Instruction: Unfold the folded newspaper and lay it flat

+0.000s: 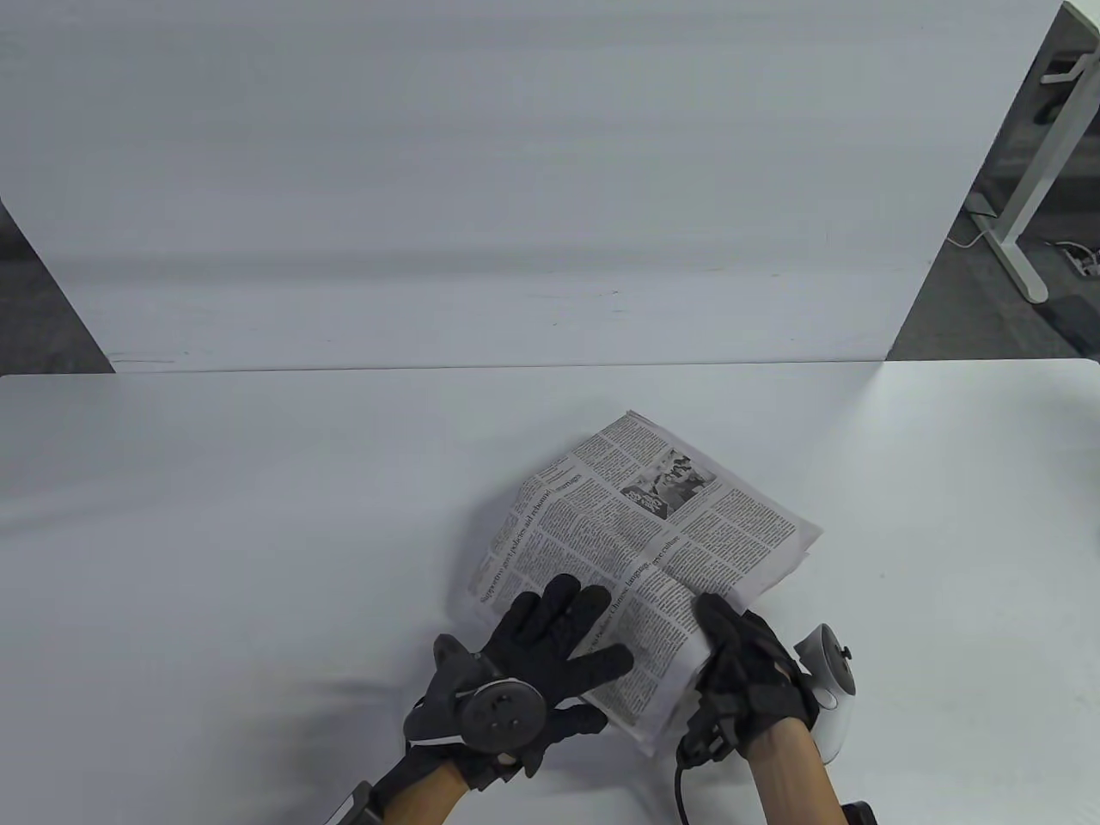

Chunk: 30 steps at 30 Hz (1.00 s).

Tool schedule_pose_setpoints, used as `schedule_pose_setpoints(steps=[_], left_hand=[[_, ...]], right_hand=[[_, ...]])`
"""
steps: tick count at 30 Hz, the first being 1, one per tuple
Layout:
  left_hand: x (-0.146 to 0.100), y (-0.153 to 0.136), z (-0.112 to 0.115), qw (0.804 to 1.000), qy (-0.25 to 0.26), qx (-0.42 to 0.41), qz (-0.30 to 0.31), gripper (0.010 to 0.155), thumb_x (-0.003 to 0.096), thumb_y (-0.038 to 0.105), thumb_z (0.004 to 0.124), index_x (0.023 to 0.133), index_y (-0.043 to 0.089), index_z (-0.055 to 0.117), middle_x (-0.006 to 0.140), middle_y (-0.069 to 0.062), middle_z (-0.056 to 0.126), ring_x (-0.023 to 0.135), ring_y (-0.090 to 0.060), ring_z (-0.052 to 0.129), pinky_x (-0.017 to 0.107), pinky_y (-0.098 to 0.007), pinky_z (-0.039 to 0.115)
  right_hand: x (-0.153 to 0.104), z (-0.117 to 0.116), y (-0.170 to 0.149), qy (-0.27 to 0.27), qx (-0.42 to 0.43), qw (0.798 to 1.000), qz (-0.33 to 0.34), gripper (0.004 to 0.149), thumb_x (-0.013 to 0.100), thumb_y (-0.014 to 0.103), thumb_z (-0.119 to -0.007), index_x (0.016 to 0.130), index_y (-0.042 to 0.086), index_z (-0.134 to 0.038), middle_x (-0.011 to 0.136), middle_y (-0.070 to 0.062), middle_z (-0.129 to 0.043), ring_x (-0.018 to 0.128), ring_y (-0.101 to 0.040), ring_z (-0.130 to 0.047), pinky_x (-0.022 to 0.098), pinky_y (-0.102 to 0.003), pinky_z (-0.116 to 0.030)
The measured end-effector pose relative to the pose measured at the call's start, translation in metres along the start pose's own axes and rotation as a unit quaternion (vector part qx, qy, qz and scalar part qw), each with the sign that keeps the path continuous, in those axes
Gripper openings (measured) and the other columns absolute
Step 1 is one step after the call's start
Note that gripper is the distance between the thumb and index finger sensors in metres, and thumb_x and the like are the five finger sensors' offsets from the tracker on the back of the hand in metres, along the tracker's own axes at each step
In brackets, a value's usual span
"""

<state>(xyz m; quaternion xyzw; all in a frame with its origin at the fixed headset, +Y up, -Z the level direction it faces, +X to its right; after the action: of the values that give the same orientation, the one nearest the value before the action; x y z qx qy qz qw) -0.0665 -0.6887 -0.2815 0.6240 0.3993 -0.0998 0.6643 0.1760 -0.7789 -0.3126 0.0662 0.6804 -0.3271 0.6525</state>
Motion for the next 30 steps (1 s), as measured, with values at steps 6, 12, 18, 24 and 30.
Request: schedule_pose_setpoints(steps=[6, 12, 18, 24, 30], left_hand=[[0.0, -0.007, -0.004, 0.996, 0.024, -0.084, -0.025, 0.036, 0.0443, 0.037, 0.088, 0.079, 0.03, 0.095, 0.116, -0.009, 0.059, 0.11, -0.045, 0.056, 0.078, -0.062, 0.051], [-0.012, -0.056, -0.007, 0.915, 0.086, -0.354, -0.171, 0.039, 0.0475, 0.034, 0.08, 0.082, 0.017, 0.086, 0.099, -0.019, 0.083, 0.087, -0.045, 0.092, 0.064, -0.054, 0.078], [-0.034, -0.093, -0.002, 0.789, 0.143, -0.537, -0.264, 0.04, 0.0471, 0.033, 0.079, 0.08, 0.012, 0.085, 0.088, -0.023, 0.09, 0.069, -0.04, 0.108, 0.051, -0.049, 0.089], [-0.05, -0.118, -0.024, 0.684, 0.229, -0.647, -0.249, 0.04, 0.0486, 0.034, 0.078, 0.082, 0.014, 0.084, 0.092, -0.021, 0.087, 0.073, -0.04, 0.105, 0.054, -0.049, 0.086], [-0.103, -0.17, -0.058, 0.65, 0.388, -0.579, -0.303, 0.039, 0.0503, 0.036, 0.076, 0.085, 0.018, 0.081, 0.096, -0.018, 0.085, 0.077, -0.037, 0.103, 0.057, -0.048, 0.084]], right_hand=[[0.0, -0.005, -0.002, 0.019, 0.007, 1.0, -0.008, 0.051, 0.056, 0.031, -0.069, 0.103, 0.013, -0.064, 0.095, -0.018, -0.087, 0.066, -0.04, -0.106, 0.043, -0.041, -0.095], [0.002, -0.021, 0.008, 0.097, -0.046, 0.994, 0.021, 0.082, 0.05, 0.051, -0.083, 0.11, 0.009, -0.046, 0.109, -0.026, -0.065, 0.085, -0.057, -0.085, 0.058, -0.06, -0.08], [-0.001, -0.028, 0.014, 0.117, -0.103, 0.987, 0.026, 0.098, 0.044, 0.052, -0.093, 0.111, 0.006, -0.039, 0.113, -0.03, -0.05, 0.088, -0.065, -0.075, 0.057, -0.066, -0.078], [-0.008, -0.009, 0.025, -0.038, -0.218, 0.975, 0.035, 0.055, 0.05, 0.022, -0.079, 0.102, 0.009, -0.065, 0.096, -0.024, -0.084, 0.065, -0.047, -0.105, 0.04, -0.048, -0.095], [-0.006, 0.014, 0.028, -0.078, -0.184, 0.979, 0.03, 0.05, 0.051, 0.019, -0.076, 0.101, 0.015, -0.071, 0.095, -0.025, -0.086, 0.063, -0.046, -0.106, 0.039, -0.047, -0.095]])
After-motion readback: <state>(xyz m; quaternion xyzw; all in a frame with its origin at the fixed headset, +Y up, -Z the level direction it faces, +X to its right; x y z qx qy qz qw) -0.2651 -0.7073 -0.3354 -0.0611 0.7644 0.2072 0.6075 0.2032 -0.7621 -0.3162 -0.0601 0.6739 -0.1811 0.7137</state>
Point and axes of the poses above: the tracker on the back of each hand, its own y axis roughly to the thumb side, its own x axis roughly from the wrist to the fingertips, z = x × y, the point moved 3 cm from there along x, roughly from the wrist to the fingertips
